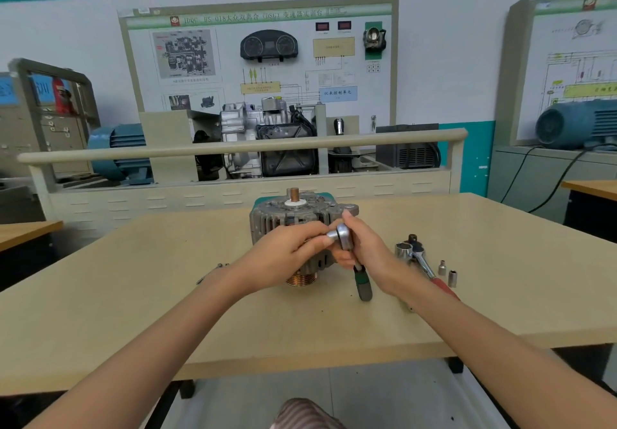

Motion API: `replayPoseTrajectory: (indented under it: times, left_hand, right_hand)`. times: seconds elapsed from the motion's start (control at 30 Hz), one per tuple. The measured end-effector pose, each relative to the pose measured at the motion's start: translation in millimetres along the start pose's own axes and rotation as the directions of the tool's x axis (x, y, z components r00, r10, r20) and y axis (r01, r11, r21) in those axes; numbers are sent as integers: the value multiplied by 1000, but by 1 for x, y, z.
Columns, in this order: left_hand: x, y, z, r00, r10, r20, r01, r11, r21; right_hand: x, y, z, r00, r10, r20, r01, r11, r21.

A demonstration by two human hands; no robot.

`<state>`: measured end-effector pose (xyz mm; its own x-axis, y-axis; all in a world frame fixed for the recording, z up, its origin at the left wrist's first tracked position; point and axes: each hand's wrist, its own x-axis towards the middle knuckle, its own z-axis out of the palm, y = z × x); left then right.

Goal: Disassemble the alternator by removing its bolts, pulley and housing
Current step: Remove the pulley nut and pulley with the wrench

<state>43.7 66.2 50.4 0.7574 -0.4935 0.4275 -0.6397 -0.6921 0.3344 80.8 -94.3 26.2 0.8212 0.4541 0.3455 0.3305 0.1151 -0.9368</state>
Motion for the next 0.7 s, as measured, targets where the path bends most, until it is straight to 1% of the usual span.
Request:
replayPoseTrajectory:
  times: [0.13,0.2,0.3,0.43,0.57,0.7]
  left_hand:
    - [-6,-11,0,998,-38,-50,29,986,-164]
    - [-9,-13,1,996,-53,-75,33,971,-238]
    - [-11,-15,1,996,-48,-72,23,948,-317]
    - [-11,-14,-1,993,-2,-116,-37,942,-334]
    - [-14,-15,0,991,14,-130,-60,934,-352]
    - [-14,-16,1,992,26,-124,-70,929,-364]
  right_hand:
    - [-1,1,-2,996,3,89,-3,1000,-3]
    - [0,-1,-4,991,24,128,-30,999,44]
    - [1,-6,-8,970,71,233,-109,982,153]
    - [0,-8,-13,943,106,315,-198,941,276]
    - [-2,-6,-13,945,111,307,-202,938,282]
    - [-2,-5,-12,944,106,313,-220,909,353]
